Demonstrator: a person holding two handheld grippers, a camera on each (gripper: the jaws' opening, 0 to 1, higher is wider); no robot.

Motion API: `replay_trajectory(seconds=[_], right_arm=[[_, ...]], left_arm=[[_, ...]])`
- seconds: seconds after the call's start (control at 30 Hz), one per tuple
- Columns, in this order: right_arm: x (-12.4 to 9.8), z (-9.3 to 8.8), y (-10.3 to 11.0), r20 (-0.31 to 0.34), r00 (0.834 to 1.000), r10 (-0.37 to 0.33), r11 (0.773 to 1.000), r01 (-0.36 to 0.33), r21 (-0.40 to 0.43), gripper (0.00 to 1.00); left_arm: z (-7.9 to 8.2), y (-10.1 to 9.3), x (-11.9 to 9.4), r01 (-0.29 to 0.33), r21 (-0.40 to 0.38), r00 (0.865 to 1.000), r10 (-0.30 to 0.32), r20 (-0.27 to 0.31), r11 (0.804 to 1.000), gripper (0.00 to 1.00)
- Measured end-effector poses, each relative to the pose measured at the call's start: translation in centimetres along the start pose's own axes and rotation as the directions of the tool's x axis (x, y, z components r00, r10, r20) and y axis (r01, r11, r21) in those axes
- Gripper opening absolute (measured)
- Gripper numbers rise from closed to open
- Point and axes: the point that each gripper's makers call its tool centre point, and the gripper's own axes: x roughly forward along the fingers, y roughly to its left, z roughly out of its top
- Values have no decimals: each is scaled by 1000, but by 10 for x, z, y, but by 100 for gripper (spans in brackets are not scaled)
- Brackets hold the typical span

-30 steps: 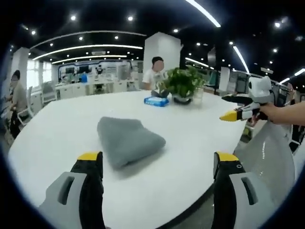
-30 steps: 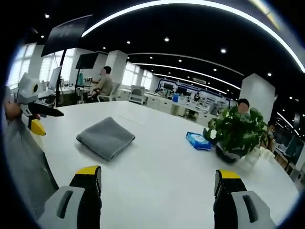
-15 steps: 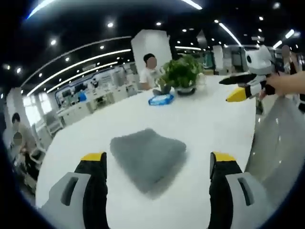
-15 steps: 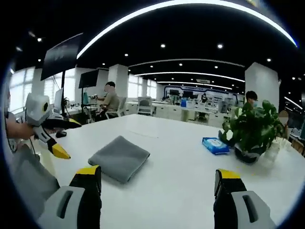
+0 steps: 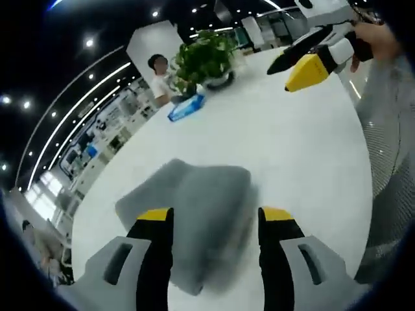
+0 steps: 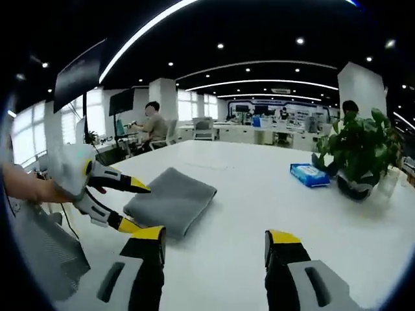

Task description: Open the folded towel by lifting each exposed corner and separating the folded layers until the towel lies flat within the target outline without major curled edges

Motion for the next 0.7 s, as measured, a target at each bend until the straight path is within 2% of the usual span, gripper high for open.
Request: replay_trajectory(seconds=[0.07, 0.17, 0.3, 0.33, 0.4, 0.53, 0.7], right_arm=[[1, -1, -2, -2, 1000, -11, 1000, 11, 13, 70], [2, -7, -1, -26, 1000, -3, 1000, 4, 22, 65], [5, -14, 2, -50, 999, 8, 1000, -7, 25, 65], [6, -17, 4, -59, 998, 16, 999, -14, 38, 65], [7, -24, 9, -87, 995, 39, 997, -32, 75, 65], [8, -25, 16, -90, 994, 60, 996, -53, 74, 65], [8, -28, 17, -103, 992, 68, 995, -60, 80, 62]], left_arm=[[-5, -2, 5, -1, 5, 1000, 1, -18, 1000, 49], [-16, -9, 11, 14, 56, 998, -11, -64, 998, 41], [-30, -16, 17, 26, 86, 994, -16, -107, 996, 42], [-24, -13, 17, 10, 105, 997, -2, -75, 994, 41], [-26, -15, 15, 23, 88, 996, -15, -92, 996, 40], [-27, -12, 14, 10, 145, 996, 3, -92, 989, 32], [-30, -10, 15, 14, 100, 996, -5, -94, 995, 22]])
